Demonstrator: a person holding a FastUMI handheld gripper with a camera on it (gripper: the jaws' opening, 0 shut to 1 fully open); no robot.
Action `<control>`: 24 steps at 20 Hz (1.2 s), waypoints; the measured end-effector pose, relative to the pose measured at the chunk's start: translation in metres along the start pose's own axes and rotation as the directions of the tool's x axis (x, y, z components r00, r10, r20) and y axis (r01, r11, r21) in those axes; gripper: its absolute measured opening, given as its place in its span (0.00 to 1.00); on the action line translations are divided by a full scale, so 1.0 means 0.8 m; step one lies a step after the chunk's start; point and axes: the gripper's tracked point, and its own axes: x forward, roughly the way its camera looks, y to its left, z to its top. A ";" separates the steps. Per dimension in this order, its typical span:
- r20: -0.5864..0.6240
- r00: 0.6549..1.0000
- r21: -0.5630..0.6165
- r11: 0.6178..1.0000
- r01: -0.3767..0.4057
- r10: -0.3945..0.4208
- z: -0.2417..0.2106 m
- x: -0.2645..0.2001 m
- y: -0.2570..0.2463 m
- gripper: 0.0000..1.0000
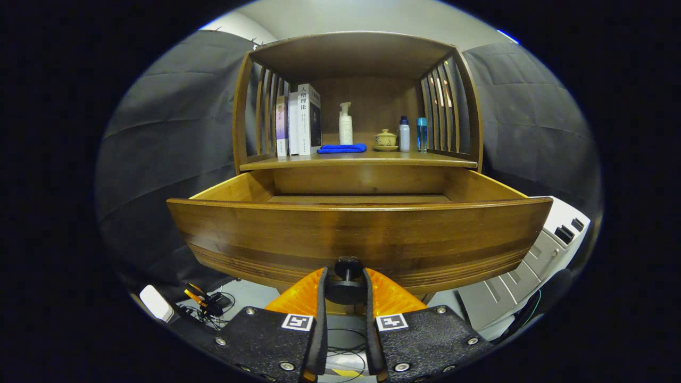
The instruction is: Pull open the drawer, take out the items inside it, and place them on the countertop above the cabinet.
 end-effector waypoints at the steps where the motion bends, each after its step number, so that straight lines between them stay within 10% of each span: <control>1: 0.002 1.000 0.002 1.000 -0.002 0.002 -0.002 -0.002 0.001 0.29; 9: -0.001 1.000 0.015 1.000 -0.003 0.003 -0.003 -0.008 0.003 0.29; 17: -0.014 0.999 0.077 0.996 -0.033 0.034 0.023 -0.044 0.006 0.95; 24: 0.069 0.996 0.113 0.992 0.049 -0.057 0.120 -0.062 -0.022 0.95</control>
